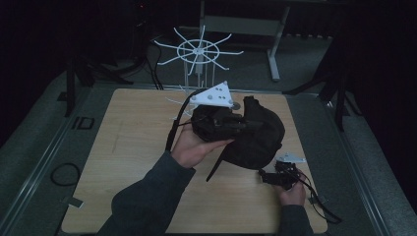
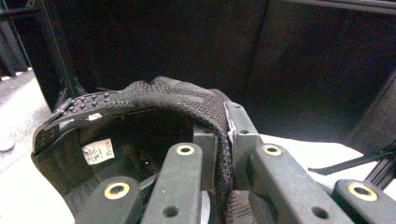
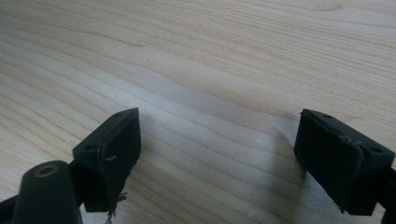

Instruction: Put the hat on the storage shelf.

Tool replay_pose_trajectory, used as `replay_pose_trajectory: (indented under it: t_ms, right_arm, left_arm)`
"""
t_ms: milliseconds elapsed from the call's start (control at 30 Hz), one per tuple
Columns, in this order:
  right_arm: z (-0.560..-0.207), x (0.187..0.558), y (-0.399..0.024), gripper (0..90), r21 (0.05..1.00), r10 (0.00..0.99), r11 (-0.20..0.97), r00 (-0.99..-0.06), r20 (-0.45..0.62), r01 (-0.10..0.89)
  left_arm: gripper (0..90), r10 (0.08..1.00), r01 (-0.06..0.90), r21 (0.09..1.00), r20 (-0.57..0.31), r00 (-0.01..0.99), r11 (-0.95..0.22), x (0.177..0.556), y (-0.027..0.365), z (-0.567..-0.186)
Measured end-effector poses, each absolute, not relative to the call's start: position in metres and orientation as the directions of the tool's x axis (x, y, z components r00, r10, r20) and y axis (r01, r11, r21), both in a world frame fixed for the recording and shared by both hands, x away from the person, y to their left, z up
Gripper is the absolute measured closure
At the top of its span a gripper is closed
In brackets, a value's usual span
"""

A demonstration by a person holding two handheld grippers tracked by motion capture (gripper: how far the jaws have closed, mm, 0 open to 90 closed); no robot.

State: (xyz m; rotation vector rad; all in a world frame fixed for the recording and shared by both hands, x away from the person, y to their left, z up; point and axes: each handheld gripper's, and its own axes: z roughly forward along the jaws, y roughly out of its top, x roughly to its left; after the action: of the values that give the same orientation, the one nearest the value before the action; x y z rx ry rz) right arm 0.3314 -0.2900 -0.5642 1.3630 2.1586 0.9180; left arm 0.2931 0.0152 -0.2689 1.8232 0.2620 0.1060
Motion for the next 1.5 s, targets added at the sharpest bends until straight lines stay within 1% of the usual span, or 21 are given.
replay_pose_trajectory:
  t_ms: [1067, 1500]
  right_arm:
    - [-0.564, 0.331, -0.290, 14.4, 0.722, 0.903, 0.302, -0.429, -0.008, 0.622]
    - [-0.564, 0.331, -0.290, 14.4, 0.722, 0.903, 0.302, -0.429, -0.009, 0.622]
  left_arm:
    - [85.4, 0.202, 0.093, 0.980, -0.058, 0.978, -0.173, 0.295, 0.022, -0.233]
    - [85.4, 0.206, 0.105, 0.983, -0.073, 0.976, -0.148, 0.299, 0.031, -0.226]
